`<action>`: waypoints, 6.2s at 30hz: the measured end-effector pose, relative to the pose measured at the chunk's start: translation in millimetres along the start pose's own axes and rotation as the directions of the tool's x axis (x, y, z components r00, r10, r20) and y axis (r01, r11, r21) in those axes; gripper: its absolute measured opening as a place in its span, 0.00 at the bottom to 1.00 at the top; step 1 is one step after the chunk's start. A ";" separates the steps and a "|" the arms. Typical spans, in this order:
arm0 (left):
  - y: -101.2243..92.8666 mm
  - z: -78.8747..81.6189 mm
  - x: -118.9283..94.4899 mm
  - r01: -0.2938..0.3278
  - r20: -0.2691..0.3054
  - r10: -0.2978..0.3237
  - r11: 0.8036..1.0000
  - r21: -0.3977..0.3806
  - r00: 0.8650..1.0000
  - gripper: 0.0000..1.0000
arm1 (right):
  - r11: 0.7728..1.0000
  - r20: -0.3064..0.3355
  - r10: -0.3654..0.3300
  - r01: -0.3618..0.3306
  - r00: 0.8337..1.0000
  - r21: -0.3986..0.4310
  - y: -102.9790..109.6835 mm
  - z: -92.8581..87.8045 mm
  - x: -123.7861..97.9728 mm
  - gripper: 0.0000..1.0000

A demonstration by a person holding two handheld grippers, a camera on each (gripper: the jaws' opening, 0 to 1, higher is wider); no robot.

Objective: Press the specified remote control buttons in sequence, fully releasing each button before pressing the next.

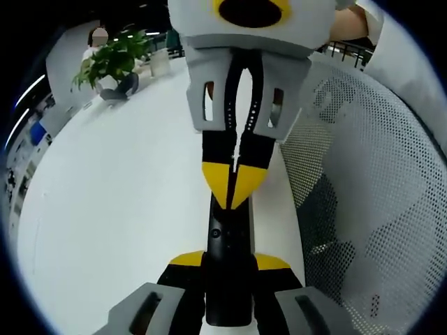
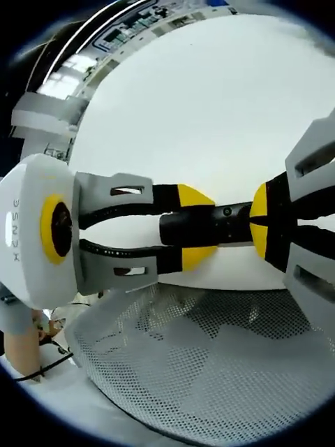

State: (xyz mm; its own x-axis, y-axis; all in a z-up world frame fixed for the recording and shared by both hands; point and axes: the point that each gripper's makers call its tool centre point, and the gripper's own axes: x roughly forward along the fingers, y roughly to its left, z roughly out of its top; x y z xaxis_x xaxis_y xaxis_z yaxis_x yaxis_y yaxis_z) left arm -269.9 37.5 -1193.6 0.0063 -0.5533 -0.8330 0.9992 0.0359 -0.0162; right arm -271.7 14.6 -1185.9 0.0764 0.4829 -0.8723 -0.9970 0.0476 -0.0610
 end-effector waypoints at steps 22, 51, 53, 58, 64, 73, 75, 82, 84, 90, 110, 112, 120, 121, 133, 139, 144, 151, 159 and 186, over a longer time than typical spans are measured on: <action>-0.2 0.0 1.0 -0.001 0.010 0.001 1.000 -0.001 1.000 0.23 | 0.999 0.016 0.039 -0.039 0.999 0.026 -1.5 -5.8 -5.1 0.00; 0.6 0.3 0.3 0.002 0.066 -0.001 1.000 -0.012 0.998 0.23 | 0.990 0.192 -0.067 0.041 0.979 0.139 -4.2 -10.2 -6.0 0.00; 0.3 0.5 0.2 0.003 0.064 -0.002 1.000 -0.010 0.998 0.23 | 0.985 0.226 -0.063 0.024 0.972 0.169 -5.2 -10.5 -6.1 0.00; 0.1 0.7 0.4 0.002 0.067 -0.001 1.000 -0.014 0.998 0.23 | 0.994 0.211 -0.056 0.036 0.976 0.100 -4.0 -8.0 -3.5 0.00; -0.1 1.1 0.3 0.002 0.070 -0.001 1.000 -0.017 0.998 0.23 | 0.997 0.111 -0.029 0.036 0.993 -0.064 -1.3 -4.2 0.1 0.00; -0.7 1.3 0.2 0.009 0.095 -0.008 1.000 -0.007 0.995 0.23 | 0.995 -0.080 0.015 -0.023 0.997 -0.099 -1.3 -2.2 2.9 0.00; -0.8 1.5 0.2 0.009 0.101 -0.008 1.000 -0.012 0.995 0.23 | 0.997 -0.095 0.031 -0.037 0.995 -0.065 -1.4 -1.1 2.6 0.00; -0.6 1.9 0.0 0.003 0.114 -0.001 1.000 -0.022 0.994 0.23 | 1.000 0.061 -0.016 0.015 0.998 0.017 -0.5 -1.3 -1.6 0.00; -0.6 2.0 -0.1 0.002 0.119 0.001 1.000 -0.027 0.993 0.23 | 0.998 0.097 -0.017 0.012 0.995 0.054 -1.4 -1.9 -2.5 0.00; -0.3 2.4 0.0 0.004 0.122 0.001 0.999 -0.034 0.992 0.23 | 0.999 0.112 -0.010 0.005 0.994 0.039 0.4 5.4 -1.5 0.00; -1.1 1.5 -0.3 0.012 0.100 -0.008 0.999 -0.032 0.995 0.22 | 0.994 0.064 -0.103 0.100 0.993 0.049 -1.9 5.9 4.9 0.00; -0.9 2.0 -0.2 0.007 0.110 -0.002 0.999 -0.041 0.994 0.22 | 0.988 0.101 -0.106 0.094 0.989 0.119 -2.0 6.5 3.6 0.00; 0.8 3.5 -1.1 0.032 0.117 -0.022 0.996 -0.081 0.993 0.22 | 0.994 0.101 -0.088 0.080 0.991 0.076 7.1 13.2 4.6 0.00; 0.6 3.4 -1.1 0.034 0.116 -0.024 0.996 -0.085 0.993 0.22 | 0.995 0.099 -0.079 0.072 0.992 0.073 8.5 14.1 5.2 0.00; 0.0 3.4 -0.2 0.021 0.120 -0.013 0.998 -0.060 0.993 0.22 | 0.997 0.029 -0.054 0.055 0.998 -0.062 14.7 18.2 12.0 0.00; 0.3 2.9 -0.5 0.024 0.120 -0.018 0.999 -0.046 0.993 0.22 | 0.995 -0.005 -0.061 0.060 0.998 -0.074 15.3 18.7 13.2 0.00; 0.2 2.9 -0.6 0.021 0.120 -0.015 0.999 -0.043 0.993 0.22 | 0.999 0.052 -0.040 0.039 0.998 0.018 14.4 19.7 11.5 0.00; 0.5 3.1 -0.4 0.012 0.141 -0.002 0.998 -0.068 0.990 0.23 | 0.998 0.041 -0.054 0.052 0.998 0.028 0.4 16.4 8.1 0.00; 0.7 2.9 -1.1 0.018 0.150 -0.008 0.998 -0.068 0.989 0.22 | 0.999 0.027 -0.013 0.012 1.000 0.038 -2.8 18.0 10.7 0.00; 0.6 2.8 -0.3 -0.019 0.189 0.027 0.999 -0.045 0.982 0.23 | 0.984 0.001 0.097 -0.096 0.995 0.147 -11.6 17.6 9.2 0.00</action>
State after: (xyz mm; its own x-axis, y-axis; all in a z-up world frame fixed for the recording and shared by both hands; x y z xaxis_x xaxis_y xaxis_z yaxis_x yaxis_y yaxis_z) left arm -269.2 35.4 -1191.7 0.0405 -0.6993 -0.7137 0.9961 0.0840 -0.0257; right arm -259.2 33.8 -1184.7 -0.0207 0.4863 -0.8735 -0.9870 0.1293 0.0954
